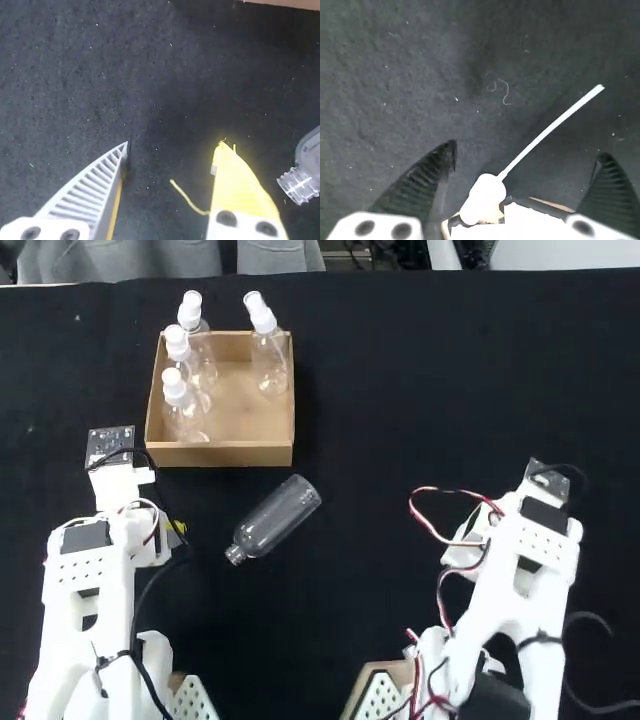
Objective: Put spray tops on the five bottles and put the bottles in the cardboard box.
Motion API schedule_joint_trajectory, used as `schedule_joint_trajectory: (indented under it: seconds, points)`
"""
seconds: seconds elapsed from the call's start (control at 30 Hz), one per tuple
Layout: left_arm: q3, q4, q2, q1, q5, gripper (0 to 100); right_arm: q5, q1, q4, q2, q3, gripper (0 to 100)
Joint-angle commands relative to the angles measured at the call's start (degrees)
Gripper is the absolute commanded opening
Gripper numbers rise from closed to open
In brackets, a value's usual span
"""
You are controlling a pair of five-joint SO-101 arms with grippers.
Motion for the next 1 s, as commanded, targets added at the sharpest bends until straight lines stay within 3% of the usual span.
schedule_joint_trajectory:
  seconds: [0.0, 0.53, 0.83, 0.97]
  points:
    - [-0.75, -0.7, -0.97, -0.75, 0.18, 25, 0.79, 1.32, -2.11, 1.98, -0.31, 37.1]
    - [-0.13, -0.79, -1.14, -0.75, 0.09, 25, 0.35, 1.05, -15.82, 3.03, 8.31, 36.2]
    - [-0.13, -0.79, -1.05, -0.75, 0.09, 25, 0.35, -3.78, -15.91, 2.68, 7.87, 7.9]
    - [-0.13, -0.79, -0.97, -0.75, 0.09, 25, 0.26, -7.03, -15.56, 2.59, 7.08, 2.5]
